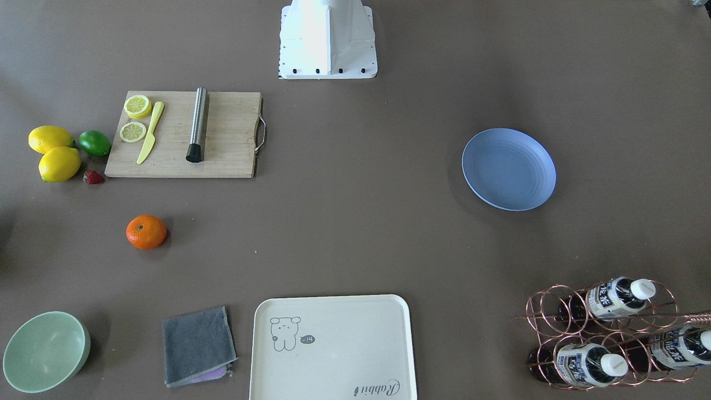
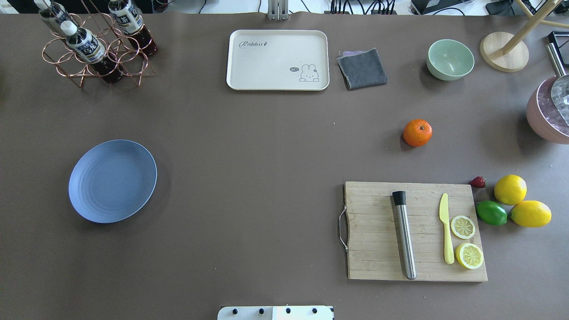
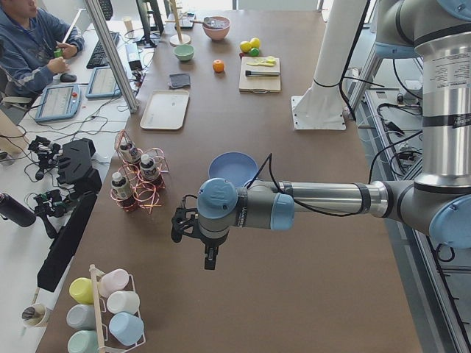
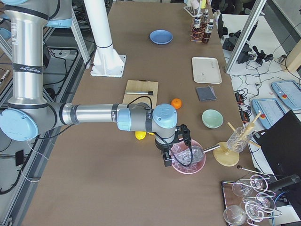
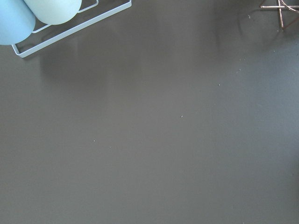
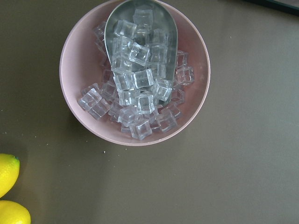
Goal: Pick orange to plate
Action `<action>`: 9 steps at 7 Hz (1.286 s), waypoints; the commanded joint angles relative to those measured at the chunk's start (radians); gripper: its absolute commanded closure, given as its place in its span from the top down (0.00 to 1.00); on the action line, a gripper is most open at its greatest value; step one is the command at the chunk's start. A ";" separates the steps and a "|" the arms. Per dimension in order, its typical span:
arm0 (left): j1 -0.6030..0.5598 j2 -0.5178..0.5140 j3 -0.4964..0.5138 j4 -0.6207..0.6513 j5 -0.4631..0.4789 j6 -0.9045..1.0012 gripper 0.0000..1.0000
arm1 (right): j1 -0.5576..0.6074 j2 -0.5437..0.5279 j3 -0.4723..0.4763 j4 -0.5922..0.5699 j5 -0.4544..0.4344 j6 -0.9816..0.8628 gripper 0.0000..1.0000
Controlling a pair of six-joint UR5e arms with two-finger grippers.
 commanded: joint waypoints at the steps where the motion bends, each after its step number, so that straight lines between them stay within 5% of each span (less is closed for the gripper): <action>1: -0.006 0.001 0.001 -0.014 0.001 0.000 0.99 | -0.001 -0.005 0.000 0.000 0.000 0.000 1.00; 9: -0.009 0.012 0.001 -0.145 -0.001 -0.003 0.99 | -0.001 -0.014 -0.009 -0.002 0.003 -0.002 1.00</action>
